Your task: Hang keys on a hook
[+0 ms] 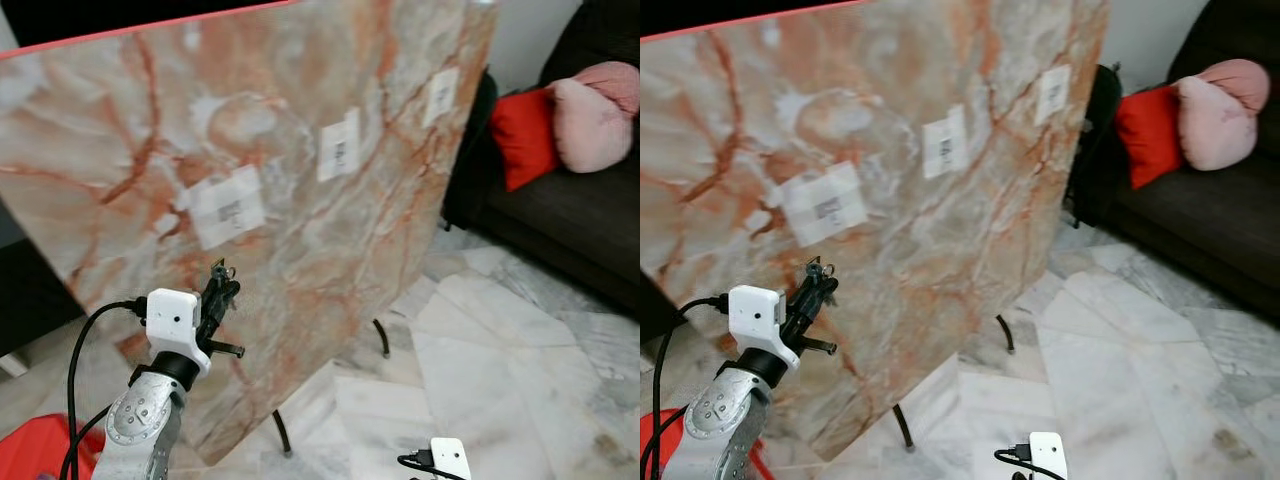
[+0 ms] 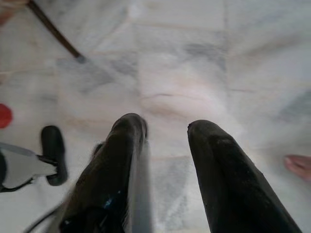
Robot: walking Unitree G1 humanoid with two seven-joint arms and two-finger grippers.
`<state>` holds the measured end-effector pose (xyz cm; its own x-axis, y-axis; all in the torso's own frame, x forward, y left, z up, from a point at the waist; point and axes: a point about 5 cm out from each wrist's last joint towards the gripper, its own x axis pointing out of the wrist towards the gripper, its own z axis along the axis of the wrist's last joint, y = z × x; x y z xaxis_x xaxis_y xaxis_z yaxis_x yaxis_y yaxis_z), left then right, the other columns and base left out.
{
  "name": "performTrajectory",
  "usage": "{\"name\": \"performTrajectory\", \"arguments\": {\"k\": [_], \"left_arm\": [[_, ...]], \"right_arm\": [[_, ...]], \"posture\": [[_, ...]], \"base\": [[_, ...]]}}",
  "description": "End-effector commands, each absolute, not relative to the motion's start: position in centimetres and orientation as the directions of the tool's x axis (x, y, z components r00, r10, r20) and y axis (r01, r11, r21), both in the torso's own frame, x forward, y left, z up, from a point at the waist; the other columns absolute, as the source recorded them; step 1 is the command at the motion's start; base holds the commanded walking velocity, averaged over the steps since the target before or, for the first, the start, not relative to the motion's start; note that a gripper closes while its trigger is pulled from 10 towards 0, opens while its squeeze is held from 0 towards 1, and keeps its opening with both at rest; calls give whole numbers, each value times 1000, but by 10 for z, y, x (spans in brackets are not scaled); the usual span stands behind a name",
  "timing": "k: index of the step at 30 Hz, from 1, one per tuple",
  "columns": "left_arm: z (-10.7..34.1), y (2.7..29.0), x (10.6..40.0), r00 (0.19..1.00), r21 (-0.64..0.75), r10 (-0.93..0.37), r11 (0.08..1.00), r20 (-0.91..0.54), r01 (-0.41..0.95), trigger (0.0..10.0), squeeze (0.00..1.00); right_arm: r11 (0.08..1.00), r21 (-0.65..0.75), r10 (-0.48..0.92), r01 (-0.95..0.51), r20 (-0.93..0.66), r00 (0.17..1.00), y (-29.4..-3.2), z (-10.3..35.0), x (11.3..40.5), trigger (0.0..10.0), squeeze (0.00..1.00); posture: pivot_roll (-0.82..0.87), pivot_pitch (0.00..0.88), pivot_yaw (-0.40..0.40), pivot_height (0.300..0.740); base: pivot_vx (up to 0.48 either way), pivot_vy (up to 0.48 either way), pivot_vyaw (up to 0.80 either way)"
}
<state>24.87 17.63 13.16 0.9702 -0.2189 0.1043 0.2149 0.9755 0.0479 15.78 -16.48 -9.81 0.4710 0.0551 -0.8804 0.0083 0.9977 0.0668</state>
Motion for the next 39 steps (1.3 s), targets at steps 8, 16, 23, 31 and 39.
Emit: {"name": "performTrajectory", "arguments": {"k": [8,16,23,31,39], "left_arm": [[137,176,252,967,61,-218,976,130,211,10000,0],[139,174,255,964,67,-229,973,135,221,10000,0],[140,174,256,964,73,-223,974,142,215,10000,0],[146,172,259,961,58,-220,975,168,214,10000,0],[150,165,261,950,80,-260,965,175,250,10000,0]], "right_arm": [[997,73,60,9,-876,478,-163,-97,161,10000,0],[996,87,73,7,-875,478,-161,-97,161,10000,0],[997,80,61,19,-873,484,-162,-97,161,10000,0],[996,83,64,18,-870,488,-162,-97,161,10000,0],[997,79,64,10,-871,487,-162,-97,162,10000,0]], "posture": [[82,10,-51,740],[79,8,-47,740],[80,6,-46,740],[79,4,-47,740],[80,5,-49,740]], "base": [[0,0,-65],[0,0,-759],[0,-121,-313],[0,0,0],[0,0,0]]}}
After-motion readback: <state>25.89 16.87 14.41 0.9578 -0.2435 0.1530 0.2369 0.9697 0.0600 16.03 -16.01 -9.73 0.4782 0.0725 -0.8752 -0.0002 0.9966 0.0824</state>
